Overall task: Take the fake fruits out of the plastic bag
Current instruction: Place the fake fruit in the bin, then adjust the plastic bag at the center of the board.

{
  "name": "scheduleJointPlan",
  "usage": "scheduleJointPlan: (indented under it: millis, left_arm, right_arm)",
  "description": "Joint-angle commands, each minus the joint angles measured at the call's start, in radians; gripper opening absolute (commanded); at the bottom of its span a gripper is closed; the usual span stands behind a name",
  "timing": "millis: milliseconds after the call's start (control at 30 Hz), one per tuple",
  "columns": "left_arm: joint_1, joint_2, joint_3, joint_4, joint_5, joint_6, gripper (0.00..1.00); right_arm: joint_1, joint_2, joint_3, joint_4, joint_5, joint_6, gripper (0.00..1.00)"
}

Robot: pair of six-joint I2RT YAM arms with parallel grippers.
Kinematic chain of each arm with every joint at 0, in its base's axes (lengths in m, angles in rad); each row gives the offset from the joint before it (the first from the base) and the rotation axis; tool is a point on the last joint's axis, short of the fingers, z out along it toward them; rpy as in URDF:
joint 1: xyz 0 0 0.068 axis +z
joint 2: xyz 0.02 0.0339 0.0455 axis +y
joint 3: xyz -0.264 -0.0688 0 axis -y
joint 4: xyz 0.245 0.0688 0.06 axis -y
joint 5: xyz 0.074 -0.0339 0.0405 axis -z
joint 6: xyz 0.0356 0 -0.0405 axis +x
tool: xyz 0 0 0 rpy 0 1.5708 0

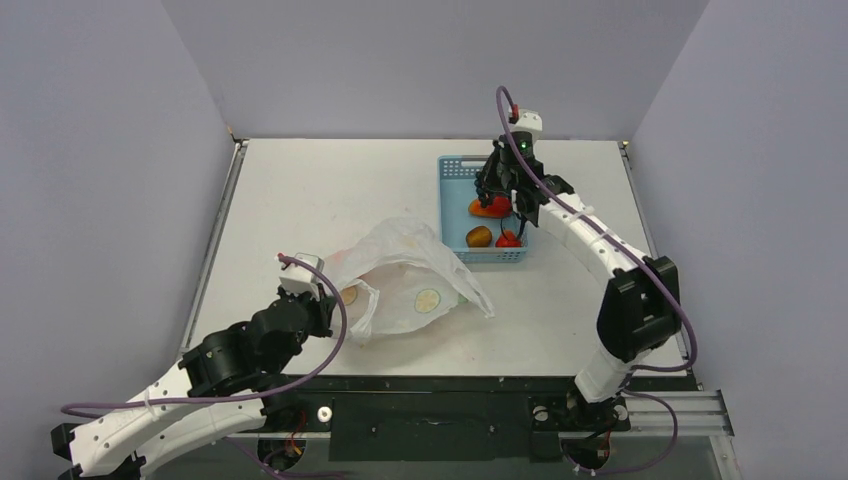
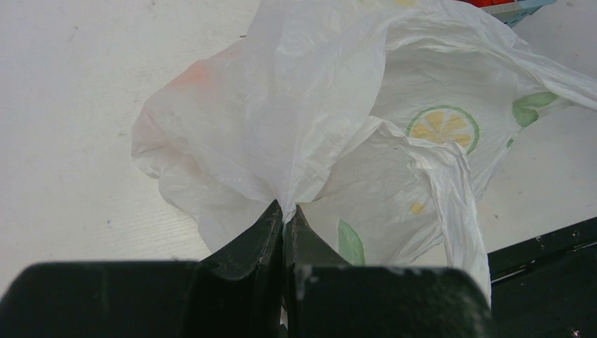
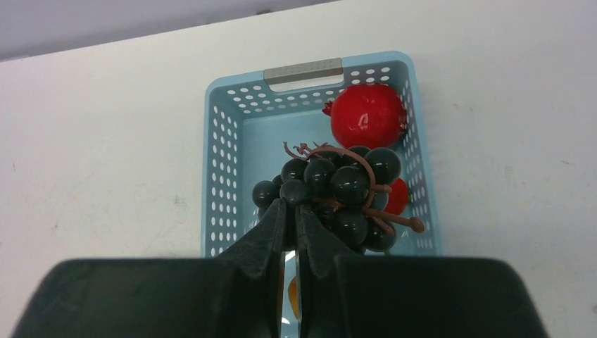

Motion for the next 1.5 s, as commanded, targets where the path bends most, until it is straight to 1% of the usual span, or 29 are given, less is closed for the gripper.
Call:
scheduleJointPlan:
  millis: [0,100,167,200,233,267,300,333,367,433,467,567,733,867,1067,1200,1300,1333,1367,1400,1467]
  left_arm:
    - [-0.008,0.013,0.047,0.000,-0.020,-0.009,0.00]
    - [-0.010,0.018,0.047,0.001,-0.018,-0.010,0.00]
    - [-0.011,0.023,0.047,0.004,-0.014,-0.010,0.00]
    - [-0.012,0.023,0.047,0.005,-0.014,-0.010,0.00]
    - [-0.013,0.024,0.046,0.004,-0.015,-0.010,0.00]
    - [-0.014,0.023,0.046,0.003,-0.017,-0.010,0.00]
    - [-0.014,0.022,0.047,0.003,-0.018,-0.010,0.00]
    - [-0.014,0.022,0.047,0.001,-0.020,-0.012,0.00]
    - [-0.015,0.022,0.047,0.001,-0.022,-0.012,0.00]
    - [-0.015,0.020,0.048,0.002,-0.022,-0.012,0.00]
    - [-0.016,0.020,0.048,0.001,-0.022,-0.011,0.00]
    - [-0.016,0.019,0.047,0.003,-0.021,-0.011,0.00]
    - [-0.017,0.018,0.048,0.009,-0.019,-0.007,0.00]
    - [-0.016,0.014,0.046,0.011,-0.017,-0.006,0.00]
    - [-0.016,0.007,0.046,0.012,-0.013,-0.003,0.00]
    - [-0.017,0.002,0.045,0.017,-0.007,0.000,0.00]
    - [-0.016,0.000,0.043,0.022,-0.002,0.003,0.00]
    - [-0.016,0.000,0.043,0.023,-0.001,0.003,0.00]
    - [-0.016,0.000,0.043,0.023,-0.001,0.004,0.00]
    - [-0.016,0.000,0.043,0.023,0.001,0.005,0.00]
    - [-0.016,-0.001,0.043,0.025,0.000,0.006,0.00]
  right_arm:
    - [-0.016,0.115,0.124,-0.024,-0.132,0.023,0.00]
    - [-0.010,0.150,0.137,0.009,-0.155,0.037,0.00]
    - [-0.008,0.170,0.141,0.018,-0.167,0.044,0.02]
    - [-0.008,0.181,0.143,0.022,-0.180,0.049,0.09]
    - [-0.008,0.187,0.144,0.023,-0.189,0.050,0.18]
    - [-0.006,0.196,0.141,0.026,-0.202,0.051,0.25]
    - [-0.004,0.200,0.139,0.026,-0.204,0.052,0.36]
    - [0.002,0.203,0.136,0.021,-0.195,0.051,0.41]
    - [0.003,0.205,0.136,0.016,-0.187,0.050,0.48]
    - [0.011,0.202,0.132,-0.001,-0.162,0.038,0.55]
    - [0.013,0.194,0.125,-0.004,-0.152,0.032,0.57]
    - [0.019,0.155,0.104,-0.009,-0.144,0.016,0.59]
    - [0.040,0.087,0.058,-0.026,-0.148,0.004,0.59]
    - [0.093,0.002,-0.006,-0.017,-0.139,0.004,0.58]
    - [0.230,-0.151,-0.114,0.024,-0.149,0.002,0.58]
    - [0.319,-0.278,-0.234,0.071,-0.179,-0.004,0.60]
    - [0.370,-0.400,-0.376,0.178,-0.246,0.016,0.64]
    - [0.406,-0.422,-0.403,0.192,-0.274,0.020,0.65]
    - [0.425,-0.461,-0.446,0.235,-0.282,0.028,0.66]
    - [0.475,-0.478,-0.466,0.249,-0.278,0.034,0.66]
    - [0.549,-0.514,-0.522,0.285,-0.238,0.066,0.66]
